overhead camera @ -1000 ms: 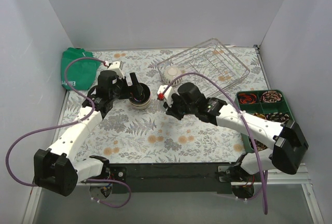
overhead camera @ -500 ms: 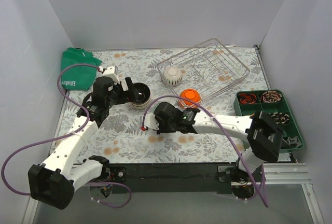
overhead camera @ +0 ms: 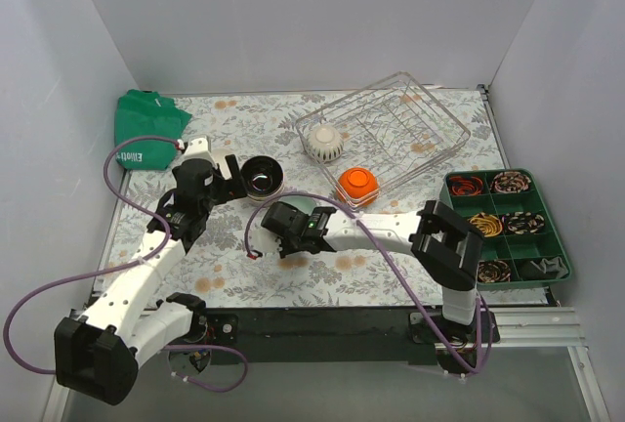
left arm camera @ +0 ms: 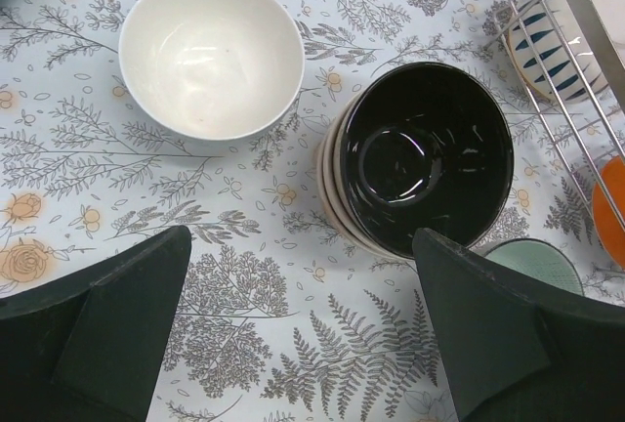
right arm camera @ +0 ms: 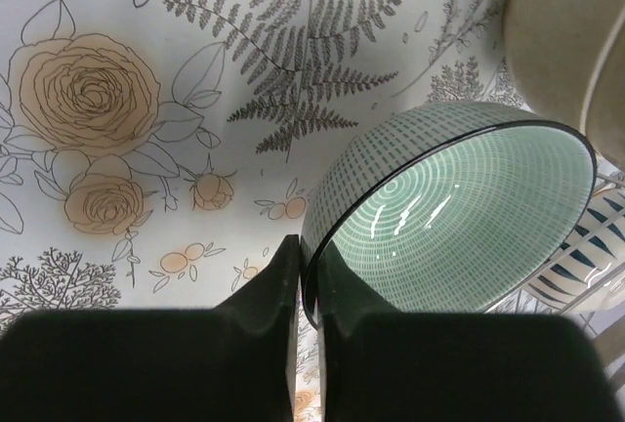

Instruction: Unload the bowls from the dish rack

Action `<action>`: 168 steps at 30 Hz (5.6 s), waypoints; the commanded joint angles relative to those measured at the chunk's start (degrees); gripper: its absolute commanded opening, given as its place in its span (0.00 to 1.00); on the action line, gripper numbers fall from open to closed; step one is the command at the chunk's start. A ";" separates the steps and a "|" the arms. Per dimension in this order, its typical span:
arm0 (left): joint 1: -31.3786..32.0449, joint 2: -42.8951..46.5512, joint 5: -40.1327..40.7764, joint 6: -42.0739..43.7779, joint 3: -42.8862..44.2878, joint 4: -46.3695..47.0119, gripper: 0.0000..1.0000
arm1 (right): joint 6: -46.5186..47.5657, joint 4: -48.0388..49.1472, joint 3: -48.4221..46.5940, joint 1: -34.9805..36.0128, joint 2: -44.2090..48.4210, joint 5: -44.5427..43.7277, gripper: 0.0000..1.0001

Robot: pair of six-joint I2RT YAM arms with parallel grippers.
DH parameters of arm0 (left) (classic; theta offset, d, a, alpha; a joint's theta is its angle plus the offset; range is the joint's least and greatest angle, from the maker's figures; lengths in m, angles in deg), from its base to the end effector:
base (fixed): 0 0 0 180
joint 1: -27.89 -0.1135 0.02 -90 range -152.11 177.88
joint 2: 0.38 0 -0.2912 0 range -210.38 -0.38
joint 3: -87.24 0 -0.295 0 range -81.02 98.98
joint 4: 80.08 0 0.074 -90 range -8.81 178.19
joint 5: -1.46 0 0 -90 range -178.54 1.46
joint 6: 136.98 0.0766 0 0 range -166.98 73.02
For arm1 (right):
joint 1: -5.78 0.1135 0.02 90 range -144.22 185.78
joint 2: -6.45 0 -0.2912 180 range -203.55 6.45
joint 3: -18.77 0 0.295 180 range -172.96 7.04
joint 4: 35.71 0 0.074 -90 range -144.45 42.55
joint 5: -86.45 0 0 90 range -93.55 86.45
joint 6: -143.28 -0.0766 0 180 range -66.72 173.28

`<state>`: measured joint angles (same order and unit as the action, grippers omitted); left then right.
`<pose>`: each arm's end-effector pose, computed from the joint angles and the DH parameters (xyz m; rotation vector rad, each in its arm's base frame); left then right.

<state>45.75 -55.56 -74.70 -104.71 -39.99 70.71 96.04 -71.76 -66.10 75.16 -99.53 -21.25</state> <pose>0.2672 -0.0668 0.2624 -0.8683 1.9675 -0.5288 0.1821 0.4177 0.1637 -2.0172 1.4958 -0.2099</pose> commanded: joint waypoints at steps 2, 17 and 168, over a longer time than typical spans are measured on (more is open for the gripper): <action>0.15 3.41 3.29 0.78 -1.13 2.27 0.98 | 2.15 -2.75 -5.77 1.01 -2.22 -2.35 0.20; 0.15 3.15 1.80 0.61 -1.49 2.36 0.98 | -4.52 -4.78 -6.48 0.84 7.43 2.40 0.85; 0.15 1.30 -2.42 1.22 -2.54 2.36 0.98 | 7.07 12.89 -0.51 -35.11 -3.10 6.88 0.97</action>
<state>45.75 -54.22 -77.04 -104.34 -42.19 72.40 103.21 -55.24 -66.59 40.24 -102.70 -18.06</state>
